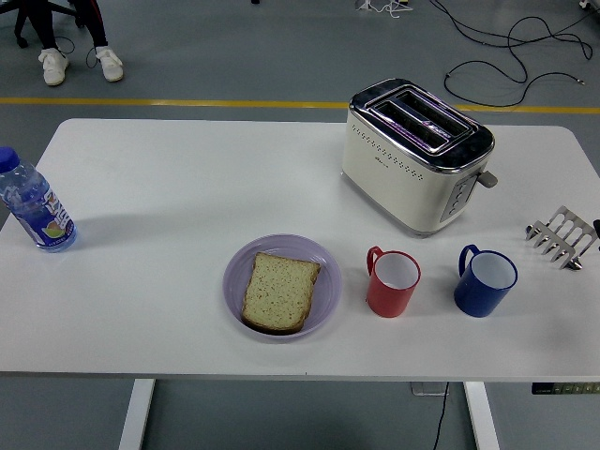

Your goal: Pick up the cup,pour liquid into bread,place the cup on the desk

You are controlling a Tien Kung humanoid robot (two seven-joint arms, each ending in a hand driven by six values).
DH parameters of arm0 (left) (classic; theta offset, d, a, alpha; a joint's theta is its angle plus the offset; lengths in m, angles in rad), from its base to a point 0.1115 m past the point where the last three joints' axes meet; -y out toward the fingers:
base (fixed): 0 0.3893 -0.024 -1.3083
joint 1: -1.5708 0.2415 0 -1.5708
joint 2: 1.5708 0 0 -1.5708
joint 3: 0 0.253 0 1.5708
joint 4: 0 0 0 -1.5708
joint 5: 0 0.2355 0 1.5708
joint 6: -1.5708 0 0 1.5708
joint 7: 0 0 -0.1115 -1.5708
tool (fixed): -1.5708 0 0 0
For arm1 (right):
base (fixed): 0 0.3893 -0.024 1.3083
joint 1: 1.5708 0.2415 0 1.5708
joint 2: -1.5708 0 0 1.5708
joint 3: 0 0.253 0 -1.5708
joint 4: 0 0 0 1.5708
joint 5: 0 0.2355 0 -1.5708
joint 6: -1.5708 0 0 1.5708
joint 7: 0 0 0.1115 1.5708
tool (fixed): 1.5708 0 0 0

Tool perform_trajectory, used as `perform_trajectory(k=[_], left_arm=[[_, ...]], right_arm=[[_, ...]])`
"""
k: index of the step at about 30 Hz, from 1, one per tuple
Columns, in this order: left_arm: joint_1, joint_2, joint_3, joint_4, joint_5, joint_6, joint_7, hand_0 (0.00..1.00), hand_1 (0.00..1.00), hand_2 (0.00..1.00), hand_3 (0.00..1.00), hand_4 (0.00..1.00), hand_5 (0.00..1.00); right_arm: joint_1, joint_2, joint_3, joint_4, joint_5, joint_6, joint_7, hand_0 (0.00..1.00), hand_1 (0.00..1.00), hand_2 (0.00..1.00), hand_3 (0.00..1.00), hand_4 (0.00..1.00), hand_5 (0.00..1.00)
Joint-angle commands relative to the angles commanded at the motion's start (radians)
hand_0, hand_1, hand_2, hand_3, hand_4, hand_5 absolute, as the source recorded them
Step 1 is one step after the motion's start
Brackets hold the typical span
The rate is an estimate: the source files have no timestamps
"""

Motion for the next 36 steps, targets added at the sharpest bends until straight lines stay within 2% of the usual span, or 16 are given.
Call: perform_trajectory(k=[3, 9, 12, 23, 30, 36], left_arm=[[-0.001, 0.0, 0.003, 0.0, -0.002, 0.0, 0.0, 0.653, 0.691, 0.711, 0.603, 0.342, 0.927], [-0.003, 0.0, 0.007, 0.0, -0.005, 0.001, -0.001, 0.654, 0.691, 0.71, 0.603, 0.342, 0.927], [-0.003, 0.0, 0.006, 0.0, -0.004, 0.0, 0.0, 0.654, 0.691, 0.709, 0.603, 0.342, 0.926], [-0.004, 0.001, 0.008, 0.0, -0.001, -0.001, 0.0, 0.653, 0.691, 0.709, 0.602, 0.341, 0.926], [-0.004, 0.0, 0.01, 0.0, -0.003, -0.002, 0.001, 0.654, 0.69, 0.709, 0.601, 0.34, 0.924], [-0.002, -0.002, 0.015, 0.0, -0.005, -0.001, 0.001, 0.653, 0.69, 0.708, 0.601, 0.34, 0.921]], right_arm=[[-0.005, 0.008, -0.016, -0.007, -0.078, -0.007, 0.007, 0.936, 0.877, 0.951, 0.998, 0.998, 0.183], [-0.027, 0.019, -0.093, -0.013, -0.314, -0.033, 0.03, 0.94, 0.88, 0.95, 0.998, 0.998, 0.173], [-0.037, 0.027, -0.136, -0.018, -0.352, -0.05, 0.046, 0.942, 0.88, 0.948, 0.998, 0.998, 0.164], [-0.034, 0.043, -0.208, -0.029, -0.34, -0.06, 0.055, 0.944, 0.877, 0.947, 0.998, 0.998, 0.161], [-0.009, 0.058, -0.235, -0.067, -0.33, -0.087, 0.063, 0.948, 0.875, 0.943, 0.998, 0.998, 0.147], [0.033, 0.081, -0.25, -0.126, -0.315, -0.106, 0.073, 0.948, 0.875, 0.943, 0.998, 0.998, 0.146]])
